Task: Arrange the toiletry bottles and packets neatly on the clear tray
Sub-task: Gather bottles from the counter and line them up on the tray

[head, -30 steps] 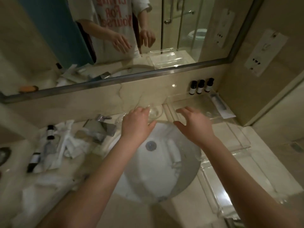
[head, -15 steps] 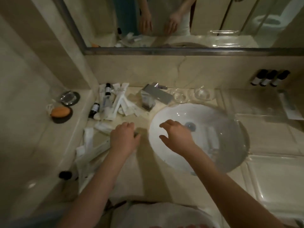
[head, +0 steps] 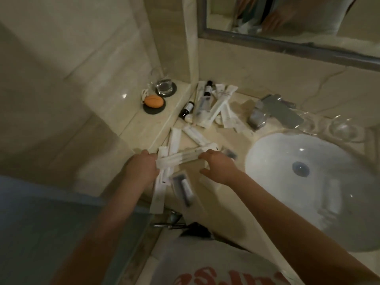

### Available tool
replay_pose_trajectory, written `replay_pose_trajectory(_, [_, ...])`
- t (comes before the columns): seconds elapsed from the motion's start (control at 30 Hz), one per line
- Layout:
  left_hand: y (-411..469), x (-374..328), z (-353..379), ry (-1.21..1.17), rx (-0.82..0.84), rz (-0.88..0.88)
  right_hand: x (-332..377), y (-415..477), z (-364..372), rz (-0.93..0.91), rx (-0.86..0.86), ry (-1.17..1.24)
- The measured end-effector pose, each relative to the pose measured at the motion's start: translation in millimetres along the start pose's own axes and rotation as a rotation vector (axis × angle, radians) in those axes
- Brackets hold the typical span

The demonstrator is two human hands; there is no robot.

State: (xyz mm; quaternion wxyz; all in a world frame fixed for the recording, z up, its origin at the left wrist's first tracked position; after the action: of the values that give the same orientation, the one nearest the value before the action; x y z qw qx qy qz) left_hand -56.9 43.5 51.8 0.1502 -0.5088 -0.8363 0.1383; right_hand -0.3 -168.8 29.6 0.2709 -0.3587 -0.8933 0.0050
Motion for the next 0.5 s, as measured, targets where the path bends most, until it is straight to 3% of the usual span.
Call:
replay_pose_trajectory(0.3, [12, 13, 17, 0.016, 0.191, -0.094, -9, 38, -12, -0.014, -0.043, 0.041])
replay_pose_trajectory(0.5, [21, 4, -16, -0.143, 0.036, -0.064, -26, 73, -38, 0.033, -0.084, 0.053])
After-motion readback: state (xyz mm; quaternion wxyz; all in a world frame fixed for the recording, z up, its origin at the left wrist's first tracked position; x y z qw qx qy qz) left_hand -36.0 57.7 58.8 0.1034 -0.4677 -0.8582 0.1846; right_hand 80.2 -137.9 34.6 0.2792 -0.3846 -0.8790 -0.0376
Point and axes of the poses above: each hand's wrist, its own y-axis towards the middle knuckle, its own z-axis out of the palm, x = y × z, the point moved 3 cm from there along y, towards the middle knuckle, and after that the axes turned 12 degrees about -z, right-handed, at the moved point
